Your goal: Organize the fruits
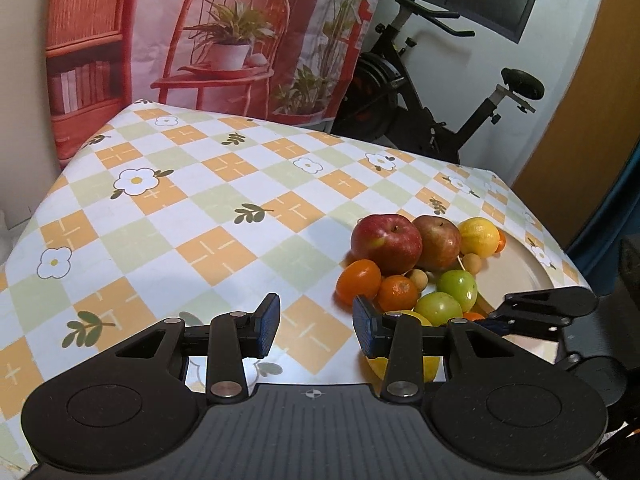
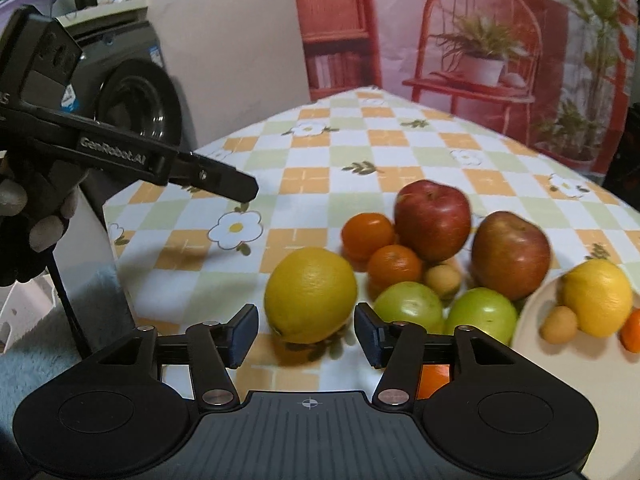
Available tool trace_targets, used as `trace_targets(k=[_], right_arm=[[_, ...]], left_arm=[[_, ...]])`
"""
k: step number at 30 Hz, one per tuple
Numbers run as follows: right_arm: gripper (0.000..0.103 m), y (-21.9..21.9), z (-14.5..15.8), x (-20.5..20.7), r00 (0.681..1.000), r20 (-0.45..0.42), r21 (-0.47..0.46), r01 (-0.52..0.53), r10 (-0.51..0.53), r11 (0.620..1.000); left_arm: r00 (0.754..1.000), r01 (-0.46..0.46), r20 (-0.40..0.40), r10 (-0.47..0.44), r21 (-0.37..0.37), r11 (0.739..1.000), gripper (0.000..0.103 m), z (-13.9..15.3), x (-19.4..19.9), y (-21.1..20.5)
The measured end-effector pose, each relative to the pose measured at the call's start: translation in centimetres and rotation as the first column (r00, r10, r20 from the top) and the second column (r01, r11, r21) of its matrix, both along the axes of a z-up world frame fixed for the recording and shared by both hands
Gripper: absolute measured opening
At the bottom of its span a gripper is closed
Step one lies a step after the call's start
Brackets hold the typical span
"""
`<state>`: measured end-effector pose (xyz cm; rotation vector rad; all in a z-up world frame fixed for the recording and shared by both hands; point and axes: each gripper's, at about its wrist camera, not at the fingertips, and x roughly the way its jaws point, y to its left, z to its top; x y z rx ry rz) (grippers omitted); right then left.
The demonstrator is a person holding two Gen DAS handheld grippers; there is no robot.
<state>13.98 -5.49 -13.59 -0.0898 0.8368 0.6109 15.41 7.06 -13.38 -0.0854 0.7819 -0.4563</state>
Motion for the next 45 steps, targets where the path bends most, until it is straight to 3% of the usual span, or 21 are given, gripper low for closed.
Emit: trace_targets(k=[5,7,20,25,30,40,45], right_arm=[[0.056,0.8,-0.7,0.9,1.0,-0.022,-0.013,0.002,-0.002,1.0],[0.05,0.8,-1.0,1.1,1.0,-0.03,-0.026,0.006,-0.007,1.0],[0.039,-1.5,-0.9,0.2,0.997,-0.057,-0.011,0.042,-0.043,0.999],[0.039,-1.6,-1.0,0.0,0.997,-0.057,-0.014,0.05,-0.051,0.999],[0.04,-1.5,-1.0,0.0,0.997,-0.06,-0.012,0.05,-0.051,0.999],[0.045,-0.8,-1.5,0.5,0.997,-0.064,0.017,0.04,-0.038,0.999],[0.047,-1.3,-2.0,0.7,0.997,-0.063,0.059,0.051,-0.047,0.997]], left_arm=[[1.0,-0.002,-0.005,0.002,-0.01,1.0,0.043,-0.3,0.1,0.2],[1.0,-0.001,-0.007,0.001,-0.011,1.0,0.043,-0.4,0.2,0.2],[0.998,0.047,-0.042,-0.049,-0.051,0.998,0.043,-0.9,0.4,-0.5],[0.991,0.103,-0.074,-0.108,-0.068,0.992,0.043,-1.8,0.6,-1.8],[0.983,0.132,-0.113,-0.147,-0.134,0.982,0.043,-2.5,1.6,-2.2],[0.959,0.231,-0.14,-0.248,-0.128,0.965,0.04,-3.0,1.4,-4.0],[0.959,0.224,-0.144,-0.243,-0.136,0.965,0.04,-3.1,1.7,-3.9]])
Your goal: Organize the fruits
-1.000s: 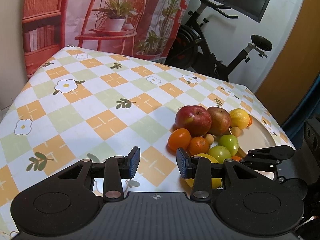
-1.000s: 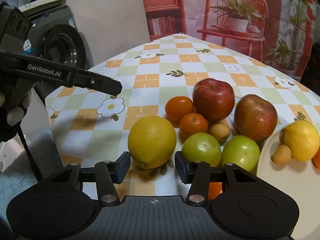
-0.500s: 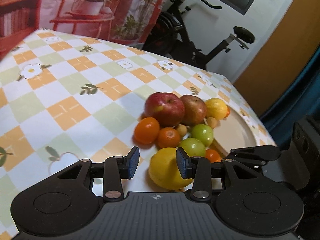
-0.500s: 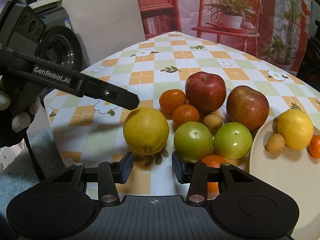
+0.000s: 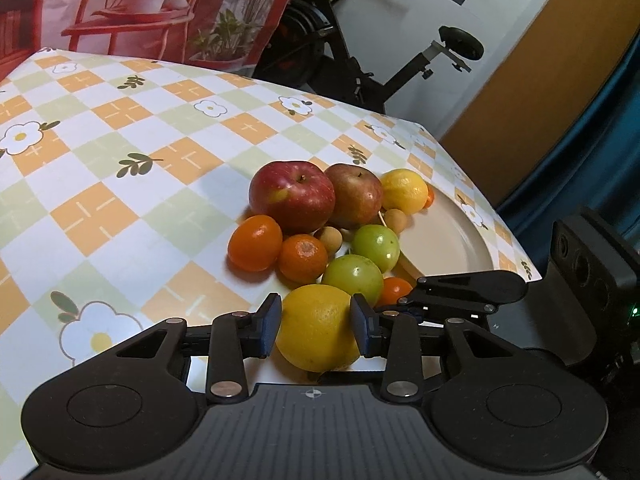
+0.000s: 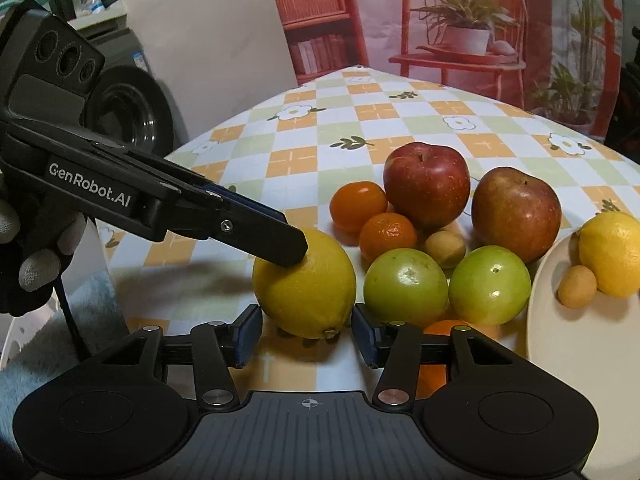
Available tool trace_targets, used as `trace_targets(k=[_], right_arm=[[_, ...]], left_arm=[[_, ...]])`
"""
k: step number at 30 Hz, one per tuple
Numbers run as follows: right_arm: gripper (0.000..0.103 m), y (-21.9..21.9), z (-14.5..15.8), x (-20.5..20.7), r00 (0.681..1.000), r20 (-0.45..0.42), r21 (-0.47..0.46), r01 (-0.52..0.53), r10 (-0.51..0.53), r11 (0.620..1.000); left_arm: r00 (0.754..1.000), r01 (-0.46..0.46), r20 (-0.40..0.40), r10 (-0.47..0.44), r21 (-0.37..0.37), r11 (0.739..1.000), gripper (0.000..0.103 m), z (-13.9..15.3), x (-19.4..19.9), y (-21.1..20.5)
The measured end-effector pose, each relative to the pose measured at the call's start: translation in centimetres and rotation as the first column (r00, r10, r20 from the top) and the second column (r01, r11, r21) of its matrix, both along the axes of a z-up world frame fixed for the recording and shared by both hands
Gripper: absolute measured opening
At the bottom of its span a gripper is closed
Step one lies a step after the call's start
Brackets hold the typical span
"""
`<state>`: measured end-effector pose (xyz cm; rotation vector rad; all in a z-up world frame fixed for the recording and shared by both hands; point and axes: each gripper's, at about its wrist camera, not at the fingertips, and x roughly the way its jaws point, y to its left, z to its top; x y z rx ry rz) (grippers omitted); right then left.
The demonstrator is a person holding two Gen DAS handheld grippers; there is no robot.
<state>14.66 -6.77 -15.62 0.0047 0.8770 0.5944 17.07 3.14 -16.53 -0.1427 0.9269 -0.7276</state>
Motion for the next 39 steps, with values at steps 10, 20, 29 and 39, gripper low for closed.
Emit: trace_targets(k=[10,20,29,39], right_arm=[[0.045,-0.9,0.1,-0.8,0.999,0.054,0.062,0.001,-0.004,0.998],[0.045,-3.6,1.9,-2.0,0.988,0.142,0.127,0.045,-0.063,0.991],[0.045,-10.6,3.1,-2.9,0.962,0.2,0.172,0.155,-0.189,0.973],[0.045,-19.8,1.5,-3.2,0.928,0.204,0.133,0.29,-0.312,0.948]], left_arm=[[1.0,-0.016,0.005,0.017,-0.016,1.0,0.04,0.7,-0.1,0.1],[0.998,0.009,0.068,-0.009,0.006,1.0,0.04,3.6,-0.2,-2.8],[0.983,0.117,0.138,-0.125,0.065,0.991,0.04,5.6,1.1,-10.6],[0.966,0.229,0.1,-0.239,0.108,0.968,0.04,3.4,3.3,-20.1]])
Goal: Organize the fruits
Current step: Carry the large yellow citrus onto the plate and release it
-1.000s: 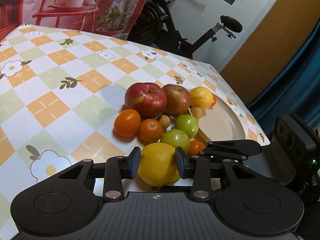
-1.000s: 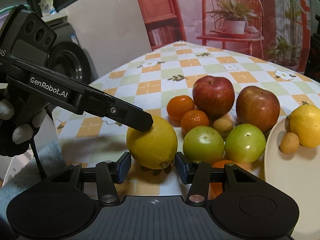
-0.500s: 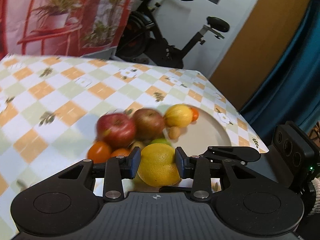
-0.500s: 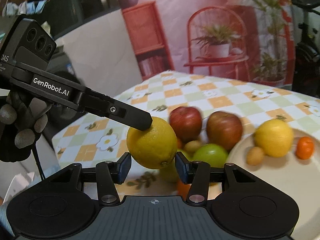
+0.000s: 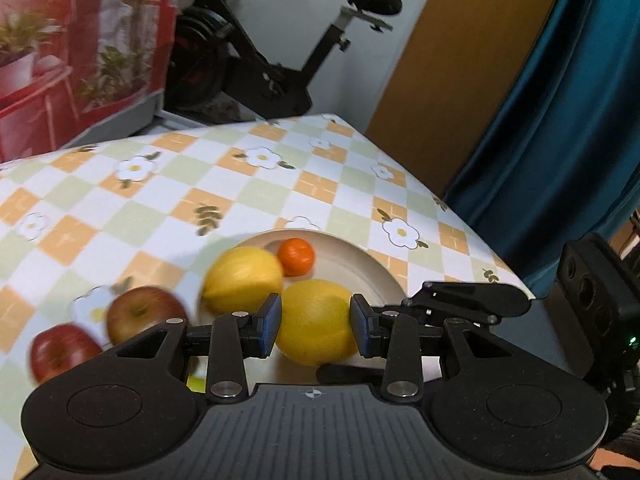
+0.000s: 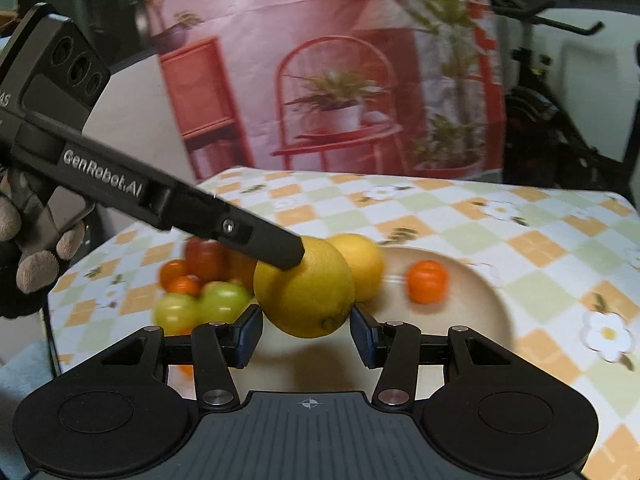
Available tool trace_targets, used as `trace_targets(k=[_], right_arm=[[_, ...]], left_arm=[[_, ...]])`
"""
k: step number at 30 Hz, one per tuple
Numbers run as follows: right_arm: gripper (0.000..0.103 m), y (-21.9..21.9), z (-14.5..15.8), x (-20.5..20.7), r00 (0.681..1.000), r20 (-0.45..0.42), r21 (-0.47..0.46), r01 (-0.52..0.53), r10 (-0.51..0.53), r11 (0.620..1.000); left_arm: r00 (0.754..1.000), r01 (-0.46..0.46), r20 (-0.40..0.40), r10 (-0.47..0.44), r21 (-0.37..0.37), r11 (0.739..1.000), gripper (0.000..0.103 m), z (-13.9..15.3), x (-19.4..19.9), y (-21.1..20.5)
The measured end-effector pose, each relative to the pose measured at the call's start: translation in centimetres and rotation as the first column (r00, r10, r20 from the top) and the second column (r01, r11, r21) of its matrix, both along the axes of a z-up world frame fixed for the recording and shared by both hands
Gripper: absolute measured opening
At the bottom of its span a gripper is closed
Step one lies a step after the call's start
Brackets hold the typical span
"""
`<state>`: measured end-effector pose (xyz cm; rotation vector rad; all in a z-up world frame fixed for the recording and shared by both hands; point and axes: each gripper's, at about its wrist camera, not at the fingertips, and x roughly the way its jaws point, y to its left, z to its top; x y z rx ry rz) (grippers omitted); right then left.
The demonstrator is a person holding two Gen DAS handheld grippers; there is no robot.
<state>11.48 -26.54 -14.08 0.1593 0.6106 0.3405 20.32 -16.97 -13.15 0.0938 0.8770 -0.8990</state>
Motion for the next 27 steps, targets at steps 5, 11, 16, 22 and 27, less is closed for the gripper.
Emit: trace_targets(k=[5,11,16,22,27], right_arm=[[0.045,-1.9,-1.7,0.8,0.999,-0.034,-0.036,0.038,-0.039,0.999],[0.043,-3.4,-2.6,1.4,0.998,-0.03,-0.024,0.059,-0.059,0.998],[0.042,-3.6,-2.8,1.7,0.998,-0.028,-0.019,0.051,-0.051,0.999],[0.032,-3.7,-3.3,1.4,0.996,-0.055,-0.06,0.071,-0.075,0.996],[0.027,-4.1,-3.5,1.1,0.993,-0.066,-0.057,0.099,-0.103,0.993]], left_arm=[[0.998,0.008,-0.059,-0.008,0.002,1.0,0.039,-1.7,1.8,-2.5],[0.997,0.011,-0.075,-0.011,-0.002,1.0,0.036,-2.0,2.7,-3.8],[0.997,0.013,-0.081,-0.013,-0.008,1.0,0.036,-2.1,3.1,-4.4],[0.997,0.01,-0.073,-0.01,0.0,1.0,0.036,-2.0,3.1,-4.4],[0.998,-0.011,-0.054,0.01,-0.007,1.0,0.036,-1.6,3.0,-3.7]])
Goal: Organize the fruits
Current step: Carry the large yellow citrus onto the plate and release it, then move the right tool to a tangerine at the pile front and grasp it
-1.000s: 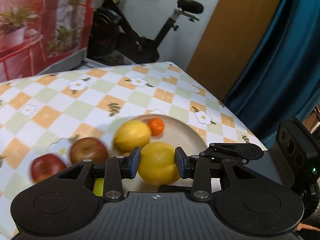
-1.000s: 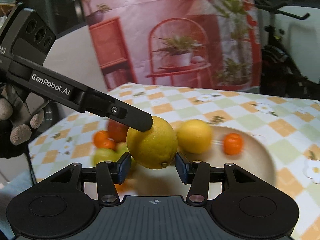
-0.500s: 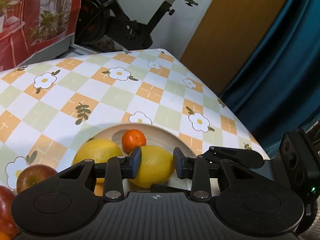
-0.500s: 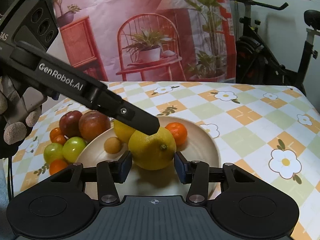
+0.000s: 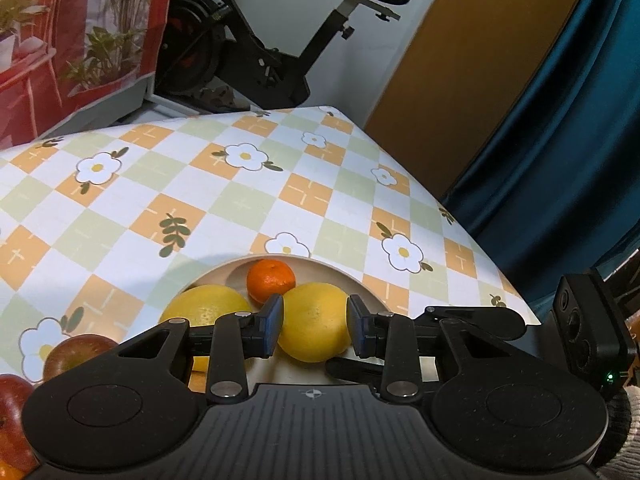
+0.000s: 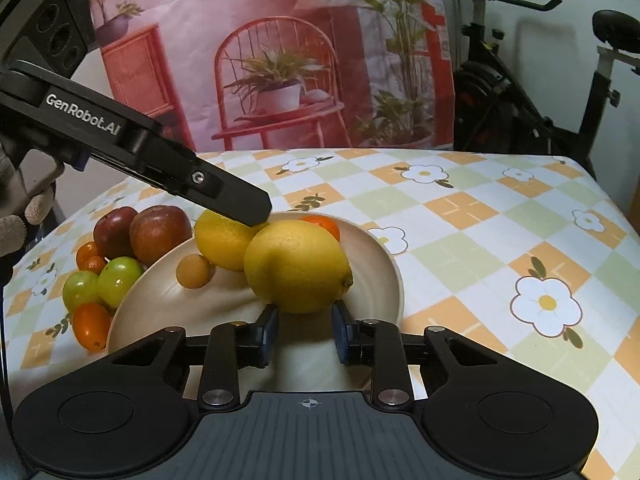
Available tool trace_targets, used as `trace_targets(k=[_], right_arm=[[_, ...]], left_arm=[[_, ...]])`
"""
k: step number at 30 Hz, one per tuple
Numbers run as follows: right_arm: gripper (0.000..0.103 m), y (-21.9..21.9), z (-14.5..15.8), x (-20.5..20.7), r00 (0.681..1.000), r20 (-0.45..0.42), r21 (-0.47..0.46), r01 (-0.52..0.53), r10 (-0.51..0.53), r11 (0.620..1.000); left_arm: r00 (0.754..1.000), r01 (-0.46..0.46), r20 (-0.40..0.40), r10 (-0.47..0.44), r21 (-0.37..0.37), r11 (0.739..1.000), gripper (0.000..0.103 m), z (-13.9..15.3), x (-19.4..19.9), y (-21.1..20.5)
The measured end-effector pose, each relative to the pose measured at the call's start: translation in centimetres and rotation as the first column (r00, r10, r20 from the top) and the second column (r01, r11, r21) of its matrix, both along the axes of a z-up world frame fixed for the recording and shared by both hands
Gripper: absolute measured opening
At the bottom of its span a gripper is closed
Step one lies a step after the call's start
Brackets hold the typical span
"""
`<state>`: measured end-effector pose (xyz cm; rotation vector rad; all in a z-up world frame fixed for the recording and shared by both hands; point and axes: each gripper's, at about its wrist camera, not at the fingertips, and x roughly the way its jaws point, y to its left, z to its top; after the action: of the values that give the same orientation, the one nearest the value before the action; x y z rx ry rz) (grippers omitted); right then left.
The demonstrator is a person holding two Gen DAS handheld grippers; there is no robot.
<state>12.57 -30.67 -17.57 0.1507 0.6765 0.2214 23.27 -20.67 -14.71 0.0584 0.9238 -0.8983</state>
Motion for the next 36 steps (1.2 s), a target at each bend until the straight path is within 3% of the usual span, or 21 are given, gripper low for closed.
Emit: trace_targets(k=[12,21,29,36], right_arm=[[0.029,0.6,-0.1,1.6,0.998,-0.042,0.01,0.052,-0.051,0.999],[0.032,1.0,0.2,1.7,0.996,-0.051,0.021,0.081,-0.079,0.997],[0.033,2.5,1.2,0.8,0.997,-0.035,0.008,0.073,-0.072,0.997],[0.033,4.3,2.6,-0.3,0.998,-0.002,0.022,0.064,-0.064,0.998]], left_arm=[[0.994,-0.072,0.089,0.069,0.033,0.997,0.036,1.3,-0.8,3.1],[0.971,-0.174,0.176,0.164,0.047,0.984,0.036,2.6,-1.7,6.1],[0.932,-0.299,0.229,0.28,0.054,0.953,0.036,3.7,-3.2,11.0],[0.871,-0.425,0.294,0.394,0.046,0.904,0.036,4.4,-5.2,15.7]])
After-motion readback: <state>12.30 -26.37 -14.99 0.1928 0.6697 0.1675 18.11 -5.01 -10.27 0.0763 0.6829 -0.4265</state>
